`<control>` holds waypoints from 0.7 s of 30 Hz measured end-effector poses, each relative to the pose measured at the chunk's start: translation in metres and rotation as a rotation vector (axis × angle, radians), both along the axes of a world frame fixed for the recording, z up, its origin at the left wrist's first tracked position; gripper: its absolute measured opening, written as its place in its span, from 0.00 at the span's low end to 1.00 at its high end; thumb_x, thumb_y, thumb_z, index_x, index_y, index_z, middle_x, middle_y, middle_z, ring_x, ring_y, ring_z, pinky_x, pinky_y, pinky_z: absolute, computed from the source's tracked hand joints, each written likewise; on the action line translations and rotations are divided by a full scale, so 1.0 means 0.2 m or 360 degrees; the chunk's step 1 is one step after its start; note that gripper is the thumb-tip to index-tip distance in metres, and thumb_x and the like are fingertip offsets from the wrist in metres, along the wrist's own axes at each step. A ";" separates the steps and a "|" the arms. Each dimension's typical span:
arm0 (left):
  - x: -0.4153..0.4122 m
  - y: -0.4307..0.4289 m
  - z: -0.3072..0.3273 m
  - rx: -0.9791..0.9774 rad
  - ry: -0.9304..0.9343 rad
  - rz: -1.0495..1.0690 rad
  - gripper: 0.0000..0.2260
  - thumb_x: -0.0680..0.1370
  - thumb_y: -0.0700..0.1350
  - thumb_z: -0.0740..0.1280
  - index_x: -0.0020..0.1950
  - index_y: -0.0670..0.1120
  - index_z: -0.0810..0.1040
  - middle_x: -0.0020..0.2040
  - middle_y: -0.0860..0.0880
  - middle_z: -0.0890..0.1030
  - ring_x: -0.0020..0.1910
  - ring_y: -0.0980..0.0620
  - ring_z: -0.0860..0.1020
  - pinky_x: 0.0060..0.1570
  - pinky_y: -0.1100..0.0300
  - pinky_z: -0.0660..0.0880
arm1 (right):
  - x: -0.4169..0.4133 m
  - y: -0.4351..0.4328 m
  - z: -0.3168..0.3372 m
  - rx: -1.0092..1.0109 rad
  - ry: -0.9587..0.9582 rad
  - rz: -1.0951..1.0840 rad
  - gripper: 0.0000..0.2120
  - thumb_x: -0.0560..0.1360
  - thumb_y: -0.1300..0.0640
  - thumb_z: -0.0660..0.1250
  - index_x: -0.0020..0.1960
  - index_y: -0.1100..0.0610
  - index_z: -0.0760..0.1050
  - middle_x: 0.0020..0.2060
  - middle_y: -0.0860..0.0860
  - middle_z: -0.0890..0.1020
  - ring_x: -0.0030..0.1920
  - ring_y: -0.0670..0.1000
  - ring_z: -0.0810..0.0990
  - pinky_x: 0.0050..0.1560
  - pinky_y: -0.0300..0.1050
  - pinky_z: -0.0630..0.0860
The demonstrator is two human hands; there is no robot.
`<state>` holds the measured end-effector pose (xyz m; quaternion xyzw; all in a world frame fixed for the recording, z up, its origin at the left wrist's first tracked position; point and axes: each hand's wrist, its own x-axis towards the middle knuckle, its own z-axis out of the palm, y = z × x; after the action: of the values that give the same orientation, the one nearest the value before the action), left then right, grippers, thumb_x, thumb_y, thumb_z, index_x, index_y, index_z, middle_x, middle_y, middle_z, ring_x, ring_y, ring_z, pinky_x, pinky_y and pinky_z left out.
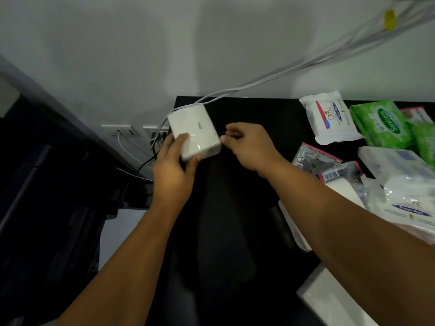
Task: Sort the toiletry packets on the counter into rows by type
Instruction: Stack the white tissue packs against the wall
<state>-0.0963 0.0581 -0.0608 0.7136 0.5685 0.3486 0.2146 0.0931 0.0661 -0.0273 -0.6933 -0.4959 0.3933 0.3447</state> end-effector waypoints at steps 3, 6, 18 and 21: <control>-0.01 0.10 -0.02 -0.0009 -0.0130 -0.0166 0.21 0.77 0.46 0.72 0.68 0.49 0.73 0.68 0.52 0.74 0.64 0.60 0.72 0.61 0.76 0.67 | -0.04 0.02 -0.03 0.0038 -0.0058 0.0055 0.20 0.78 0.51 0.69 0.67 0.56 0.76 0.62 0.51 0.81 0.60 0.50 0.79 0.65 0.52 0.75; 0.01 0.21 -0.03 -0.0057 -0.0158 -0.0185 0.21 0.76 0.47 0.73 0.67 0.53 0.73 0.66 0.56 0.75 0.61 0.61 0.73 0.58 0.73 0.70 | -0.06 0.08 -0.03 0.0074 -0.0056 -0.0021 0.19 0.77 0.51 0.70 0.66 0.56 0.78 0.60 0.51 0.81 0.59 0.49 0.80 0.64 0.50 0.76; 0.00 0.50 -0.06 -0.0027 -0.0140 -0.0237 0.24 0.75 0.44 0.74 0.68 0.49 0.71 0.66 0.51 0.75 0.63 0.53 0.75 0.58 0.64 0.76 | -0.10 0.32 -0.04 0.0150 -0.0154 -0.0127 0.16 0.76 0.52 0.71 0.60 0.59 0.80 0.53 0.53 0.83 0.43 0.43 0.75 0.47 0.38 0.72; 0.00 0.49 -0.05 -0.0130 -0.0221 -0.0283 0.30 0.75 0.44 0.74 0.73 0.50 0.65 0.70 0.50 0.73 0.68 0.51 0.73 0.65 0.54 0.74 | -0.11 0.31 -0.04 0.0189 -0.0113 -0.0144 0.15 0.76 0.54 0.71 0.61 0.57 0.80 0.53 0.51 0.83 0.45 0.43 0.77 0.50 0.39 0.75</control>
<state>-0.0972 0.1560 -0.0716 0.7261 0.5004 0.3533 0.3124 0.0715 0.1275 -0.0349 -0.7067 -0.4985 0.3224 0.3849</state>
